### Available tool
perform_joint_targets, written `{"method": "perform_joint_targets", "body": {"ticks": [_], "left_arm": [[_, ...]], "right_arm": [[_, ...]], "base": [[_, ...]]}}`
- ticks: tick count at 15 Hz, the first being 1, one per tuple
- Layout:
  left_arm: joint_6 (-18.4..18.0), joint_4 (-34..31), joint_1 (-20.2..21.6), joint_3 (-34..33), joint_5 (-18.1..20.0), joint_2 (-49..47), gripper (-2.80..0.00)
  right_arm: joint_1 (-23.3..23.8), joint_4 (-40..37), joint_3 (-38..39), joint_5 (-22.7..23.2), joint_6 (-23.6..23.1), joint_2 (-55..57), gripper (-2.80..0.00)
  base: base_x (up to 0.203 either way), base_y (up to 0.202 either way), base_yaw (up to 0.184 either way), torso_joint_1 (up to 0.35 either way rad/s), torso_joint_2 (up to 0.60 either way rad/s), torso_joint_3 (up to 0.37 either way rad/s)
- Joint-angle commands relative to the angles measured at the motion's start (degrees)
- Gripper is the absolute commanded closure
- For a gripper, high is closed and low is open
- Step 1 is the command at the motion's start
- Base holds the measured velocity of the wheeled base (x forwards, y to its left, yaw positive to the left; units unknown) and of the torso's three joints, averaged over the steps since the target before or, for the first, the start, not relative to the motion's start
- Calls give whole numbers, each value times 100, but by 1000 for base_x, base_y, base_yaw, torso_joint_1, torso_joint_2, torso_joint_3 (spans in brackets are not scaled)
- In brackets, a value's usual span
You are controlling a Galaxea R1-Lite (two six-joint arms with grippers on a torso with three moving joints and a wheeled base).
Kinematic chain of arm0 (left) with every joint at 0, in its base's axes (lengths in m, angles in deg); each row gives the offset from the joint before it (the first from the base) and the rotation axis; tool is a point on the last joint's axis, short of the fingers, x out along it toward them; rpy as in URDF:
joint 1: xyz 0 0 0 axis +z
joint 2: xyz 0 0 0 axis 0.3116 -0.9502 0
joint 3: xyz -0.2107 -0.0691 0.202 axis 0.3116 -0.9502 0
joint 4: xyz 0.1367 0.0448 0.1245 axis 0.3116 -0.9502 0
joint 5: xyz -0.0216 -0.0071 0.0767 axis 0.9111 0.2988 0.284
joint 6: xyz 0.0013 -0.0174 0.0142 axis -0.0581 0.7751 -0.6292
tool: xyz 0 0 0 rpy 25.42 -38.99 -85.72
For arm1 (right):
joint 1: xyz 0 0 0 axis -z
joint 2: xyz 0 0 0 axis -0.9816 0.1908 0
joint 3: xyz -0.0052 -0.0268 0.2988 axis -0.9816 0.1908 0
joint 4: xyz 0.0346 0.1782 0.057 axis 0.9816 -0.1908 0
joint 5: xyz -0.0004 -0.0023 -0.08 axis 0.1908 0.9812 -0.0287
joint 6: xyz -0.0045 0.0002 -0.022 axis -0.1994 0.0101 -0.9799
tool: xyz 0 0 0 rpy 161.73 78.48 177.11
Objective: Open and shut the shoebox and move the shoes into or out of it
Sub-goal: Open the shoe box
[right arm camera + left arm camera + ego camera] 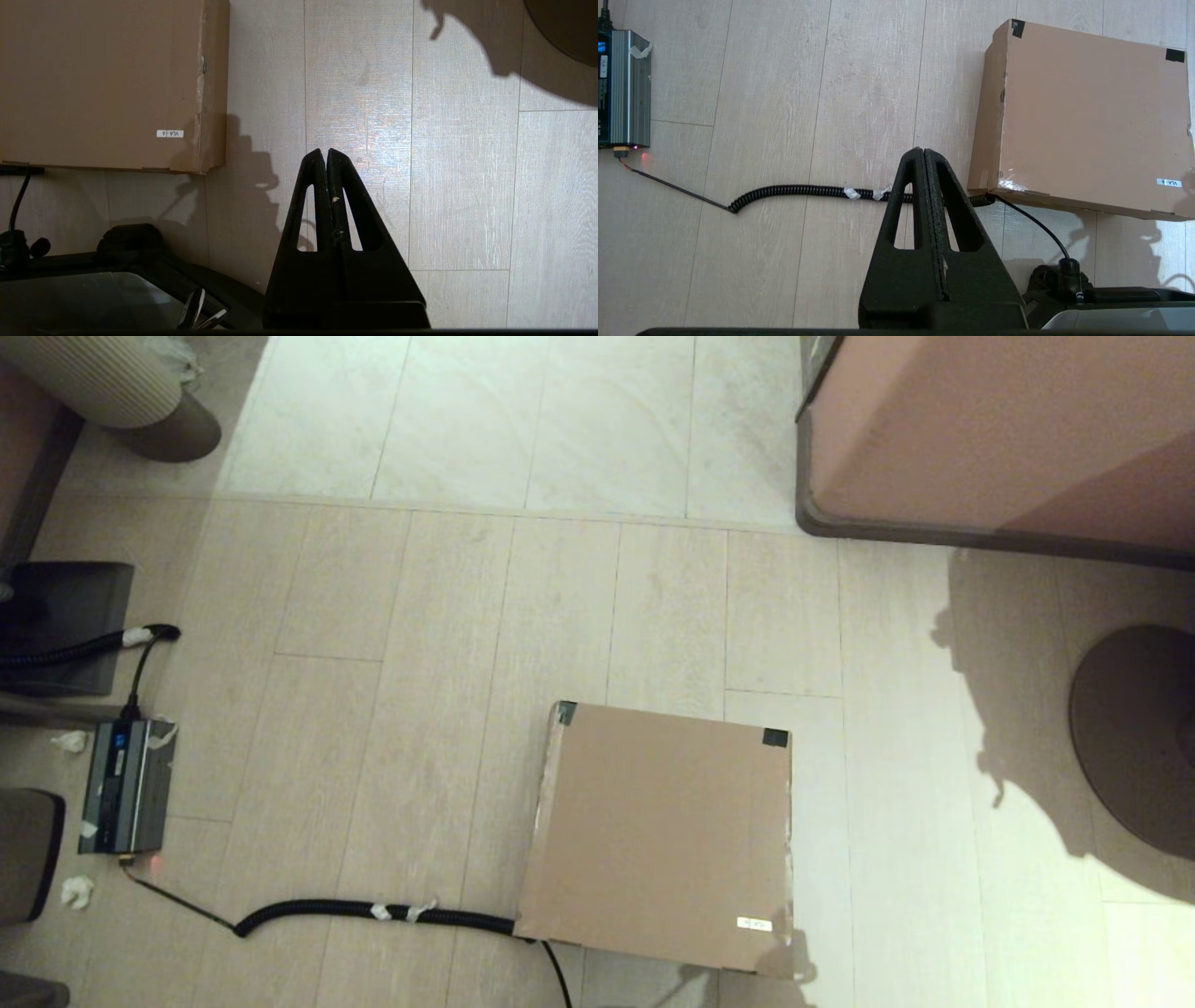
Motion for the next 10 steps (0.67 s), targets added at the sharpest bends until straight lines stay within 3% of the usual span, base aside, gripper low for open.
{"method": "perform_joint_targets", "body": {"ticks": [1, 10], "left_arm": [[-10, -3, 2, -105, 0, 0, 0], [-182, 93, 2, -94, 90, 0, 0]], "right_arm": [[0, -9, 1, 10, -12, 9, 0], [0, 6, -54, 1, -143, 9, 0]], "base": [[0, 0, 0, 0, 0, 0], [0, 0, 0, 0, 0, 0]]}}
